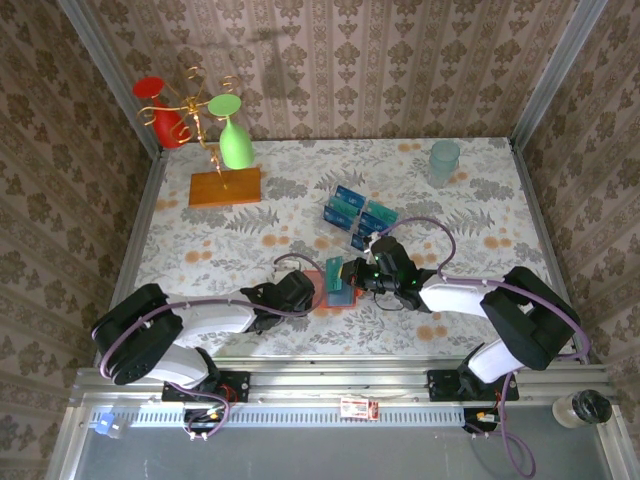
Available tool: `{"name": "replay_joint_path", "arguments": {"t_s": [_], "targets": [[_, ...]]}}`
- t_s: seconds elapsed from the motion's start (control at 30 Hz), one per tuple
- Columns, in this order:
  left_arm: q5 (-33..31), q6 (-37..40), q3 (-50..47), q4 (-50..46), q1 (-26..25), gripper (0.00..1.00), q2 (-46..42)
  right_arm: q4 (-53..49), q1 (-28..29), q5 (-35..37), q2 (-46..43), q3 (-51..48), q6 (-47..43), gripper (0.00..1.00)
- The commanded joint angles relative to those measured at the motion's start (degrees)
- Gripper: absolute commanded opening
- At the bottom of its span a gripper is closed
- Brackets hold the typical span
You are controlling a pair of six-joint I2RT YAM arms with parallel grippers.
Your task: Put the credit cards into the card holder
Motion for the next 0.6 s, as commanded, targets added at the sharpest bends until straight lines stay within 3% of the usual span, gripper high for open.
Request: {"name": "replay_joint_path", "arguments": {"t_s": [0.0, 0.3, 0.57], "targets": [[-0.55, -1.20, -1.26, -0.91, -0.11, 0.71, -0.75, 4.33, 1.17, 4.78, -1.28, -1.58, 1.79, 0.00], [-0.55, -1.35, -1.52, -0.55, -0.20, 0.71, -0.75, 7.71, 4.58, 12.09, -0.72, -4.03, 3.77, 0.00], [-0.64, -1.38, -1.48, -0.47, -0.29, 0.71, -0.57, 9.80, 5.85, 12.85, 2.06, -4.39, 4.75, 0.00]]}}
